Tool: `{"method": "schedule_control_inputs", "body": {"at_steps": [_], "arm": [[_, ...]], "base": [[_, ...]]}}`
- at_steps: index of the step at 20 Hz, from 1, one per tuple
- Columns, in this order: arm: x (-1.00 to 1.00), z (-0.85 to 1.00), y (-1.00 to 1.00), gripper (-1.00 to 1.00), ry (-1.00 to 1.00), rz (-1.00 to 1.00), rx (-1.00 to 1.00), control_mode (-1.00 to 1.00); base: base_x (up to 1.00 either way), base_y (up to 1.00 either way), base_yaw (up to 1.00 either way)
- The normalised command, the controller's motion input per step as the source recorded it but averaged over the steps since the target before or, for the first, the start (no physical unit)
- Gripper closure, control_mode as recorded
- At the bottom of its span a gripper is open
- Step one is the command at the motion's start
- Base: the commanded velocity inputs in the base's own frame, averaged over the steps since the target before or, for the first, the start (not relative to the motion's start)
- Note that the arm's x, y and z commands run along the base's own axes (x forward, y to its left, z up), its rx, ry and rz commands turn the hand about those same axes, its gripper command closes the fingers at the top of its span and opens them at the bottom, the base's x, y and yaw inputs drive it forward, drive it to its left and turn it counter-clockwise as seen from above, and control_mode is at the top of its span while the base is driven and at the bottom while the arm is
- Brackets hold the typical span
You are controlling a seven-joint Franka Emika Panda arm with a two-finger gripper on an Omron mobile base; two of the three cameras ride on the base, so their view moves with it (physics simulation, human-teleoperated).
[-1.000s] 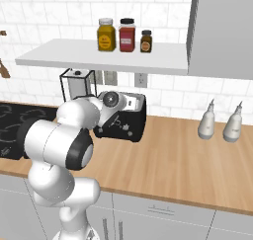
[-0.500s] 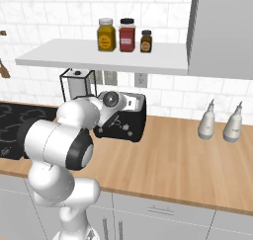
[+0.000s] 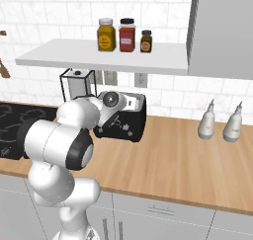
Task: Start the toaster. Once the lever pops up, take the bread to the plate on the dining counter.
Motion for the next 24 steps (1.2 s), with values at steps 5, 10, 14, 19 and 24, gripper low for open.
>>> {"method": "schedule_control_inputs", "body": {"at_steps": [5,10,14,19,24], "arm": [[0.00,0.00,0.00,-1.00,0.00,0.00,0.00,-1.00],[0.00,0.00,0.00,-1.00,0.00,0.00,0.00,-1.00],[0.00,0.00,0.00,-1.00,0.00,0.00,0.00,-1.00],[0.00,0.00,0.00,-1.00,0.00,0.00,0.00,-1.00],[0.00,0.00,0.00,-1.00,0.00,0.00,0.00,-1.00]], "base": [[0.00,0.00,0.00],[0.00,0.00,0.00],[0.00,0.00,0.00],[0.00,0.00,0.00],[0.00,0.00,0.00]]}}
